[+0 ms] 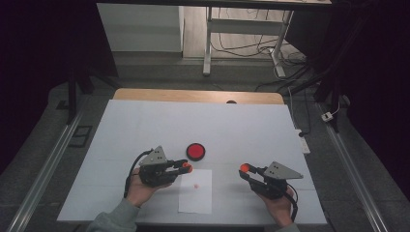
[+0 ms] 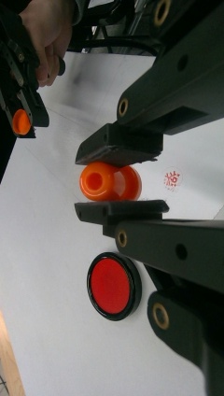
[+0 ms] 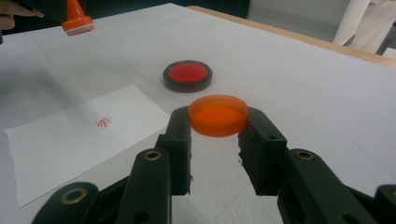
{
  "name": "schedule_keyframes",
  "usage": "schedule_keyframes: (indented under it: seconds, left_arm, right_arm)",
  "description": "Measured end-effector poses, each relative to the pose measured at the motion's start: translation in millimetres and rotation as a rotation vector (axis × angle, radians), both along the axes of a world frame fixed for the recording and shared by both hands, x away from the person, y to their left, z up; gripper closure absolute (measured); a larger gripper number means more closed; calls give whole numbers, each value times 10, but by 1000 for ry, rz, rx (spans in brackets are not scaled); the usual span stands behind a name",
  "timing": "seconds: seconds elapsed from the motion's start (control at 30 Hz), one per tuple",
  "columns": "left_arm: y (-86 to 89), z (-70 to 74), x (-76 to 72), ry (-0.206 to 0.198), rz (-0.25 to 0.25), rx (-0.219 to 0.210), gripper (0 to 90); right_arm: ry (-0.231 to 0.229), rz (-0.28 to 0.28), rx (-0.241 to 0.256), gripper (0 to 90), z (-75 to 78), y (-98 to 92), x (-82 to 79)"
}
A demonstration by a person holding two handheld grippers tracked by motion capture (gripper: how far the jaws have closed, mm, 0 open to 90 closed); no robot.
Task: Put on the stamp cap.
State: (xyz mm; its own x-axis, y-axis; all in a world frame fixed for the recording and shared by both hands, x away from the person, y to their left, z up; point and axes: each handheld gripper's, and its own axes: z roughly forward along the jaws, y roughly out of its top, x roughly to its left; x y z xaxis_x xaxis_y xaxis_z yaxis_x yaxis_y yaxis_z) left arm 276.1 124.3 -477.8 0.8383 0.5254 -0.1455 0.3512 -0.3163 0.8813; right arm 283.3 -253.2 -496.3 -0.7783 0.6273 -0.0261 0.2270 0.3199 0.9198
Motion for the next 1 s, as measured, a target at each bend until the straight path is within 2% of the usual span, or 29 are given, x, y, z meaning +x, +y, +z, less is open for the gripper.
schedule_keyframes:
  seconds: [0.2, 0.43, 1.0]
  left_arm:
    - [9, 2, 4, 0, -1, -6, 721]
    - [19, 9, 5, 0, 1, -8, 721]
    - [-1, 10, 4, -5, 1, -10, 721]
  right_arm:
    - [23, 30, 23, 644, -14, 64, 2]
    - [32, 57, 12, 644, -46, 166, 1]
    - [26, 99, 2, 643, -65, 315, -28]
